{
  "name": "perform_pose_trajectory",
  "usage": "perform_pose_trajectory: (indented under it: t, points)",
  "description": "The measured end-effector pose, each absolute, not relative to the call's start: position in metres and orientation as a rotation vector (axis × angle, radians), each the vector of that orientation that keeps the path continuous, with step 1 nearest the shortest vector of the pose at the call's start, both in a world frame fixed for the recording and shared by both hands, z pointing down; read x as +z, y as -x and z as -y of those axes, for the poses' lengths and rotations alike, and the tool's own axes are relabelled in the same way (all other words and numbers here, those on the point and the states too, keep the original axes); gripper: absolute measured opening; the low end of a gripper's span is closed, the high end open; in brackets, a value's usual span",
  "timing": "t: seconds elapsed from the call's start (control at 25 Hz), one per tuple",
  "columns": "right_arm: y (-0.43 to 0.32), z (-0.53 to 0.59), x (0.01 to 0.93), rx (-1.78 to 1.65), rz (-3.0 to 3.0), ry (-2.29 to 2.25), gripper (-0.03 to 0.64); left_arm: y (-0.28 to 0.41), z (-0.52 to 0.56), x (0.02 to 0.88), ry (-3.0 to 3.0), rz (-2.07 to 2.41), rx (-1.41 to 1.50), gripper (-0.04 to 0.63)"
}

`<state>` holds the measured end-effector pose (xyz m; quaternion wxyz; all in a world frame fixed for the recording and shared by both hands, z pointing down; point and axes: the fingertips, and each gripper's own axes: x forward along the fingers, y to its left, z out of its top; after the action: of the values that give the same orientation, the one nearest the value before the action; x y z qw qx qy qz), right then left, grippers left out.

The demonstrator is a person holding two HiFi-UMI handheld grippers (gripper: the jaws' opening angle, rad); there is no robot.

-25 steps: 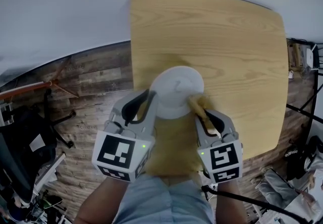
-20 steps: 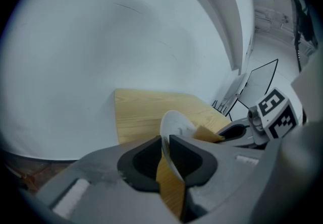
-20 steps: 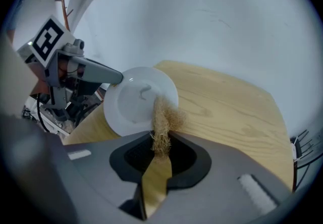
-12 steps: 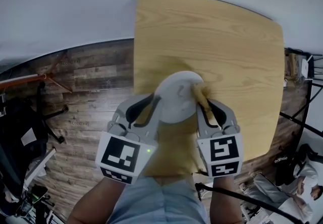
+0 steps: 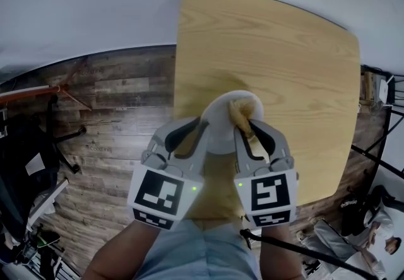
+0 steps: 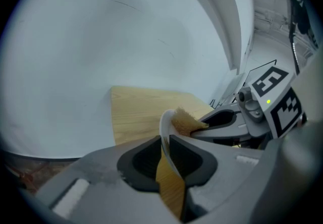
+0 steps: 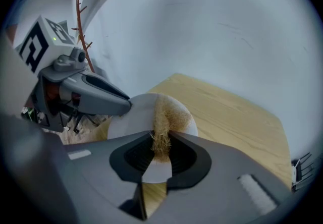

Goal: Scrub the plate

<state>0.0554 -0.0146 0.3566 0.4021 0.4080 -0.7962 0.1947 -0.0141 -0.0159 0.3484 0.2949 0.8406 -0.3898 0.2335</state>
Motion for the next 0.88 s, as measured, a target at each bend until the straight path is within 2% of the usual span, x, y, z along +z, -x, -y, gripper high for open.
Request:
perform_pose_trajectory:
  t: [0.48,0.88]
  points:
    - [-0.021,-0.023,0.357,0.538,2.087,-0.873,0.071,0.015,0.015,0.348,-2.21,1.079,0.614,0.066]
    - [-0.041,-0.054,0.377,0.604,2.047,-0.83,0.071,0.017,0.017,0.346,-2.235,1.089,0.641,0.066]
